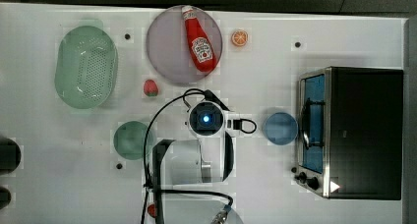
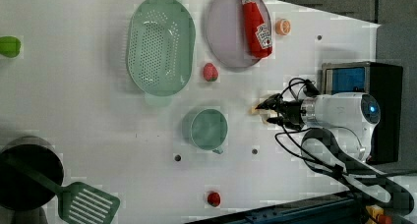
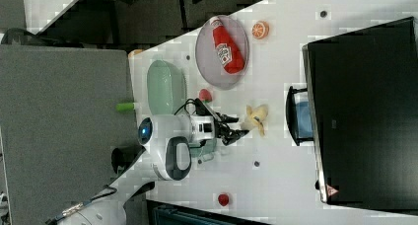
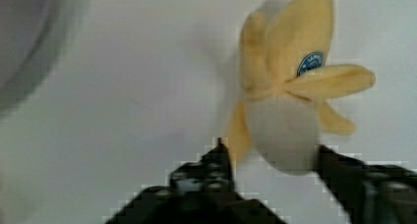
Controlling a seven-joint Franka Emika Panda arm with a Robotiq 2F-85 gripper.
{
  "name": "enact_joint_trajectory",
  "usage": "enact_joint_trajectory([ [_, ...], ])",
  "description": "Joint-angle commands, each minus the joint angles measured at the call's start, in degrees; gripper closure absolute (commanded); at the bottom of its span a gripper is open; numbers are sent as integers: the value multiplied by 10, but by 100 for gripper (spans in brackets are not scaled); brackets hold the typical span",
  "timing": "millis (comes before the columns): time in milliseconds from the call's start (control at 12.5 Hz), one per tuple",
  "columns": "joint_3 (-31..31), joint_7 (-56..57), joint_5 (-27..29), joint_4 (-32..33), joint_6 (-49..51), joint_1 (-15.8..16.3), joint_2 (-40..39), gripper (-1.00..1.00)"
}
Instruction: Pick banana from table and place on oven.
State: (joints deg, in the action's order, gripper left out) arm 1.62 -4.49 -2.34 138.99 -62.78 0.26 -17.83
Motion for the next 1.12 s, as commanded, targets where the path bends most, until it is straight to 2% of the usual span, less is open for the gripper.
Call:
enact_joint_trajectory([
  [80,-4,-5,9,3,-16,-7,-15,50],
  [160,-4,-5,9,3,-16,-7,-16,58],
  [320,-4,-5,9,2,-16,-7,-10,58],
  [560,-1,-5,9,-2,10,-7,63,58],
  [800,0,-5,9,-34,159,-8,191,58],
  [960,-2,-5,9,-89,293,-9,261,58],
  [1120,-16,-5,9,-160,414,-11,298,58],
])
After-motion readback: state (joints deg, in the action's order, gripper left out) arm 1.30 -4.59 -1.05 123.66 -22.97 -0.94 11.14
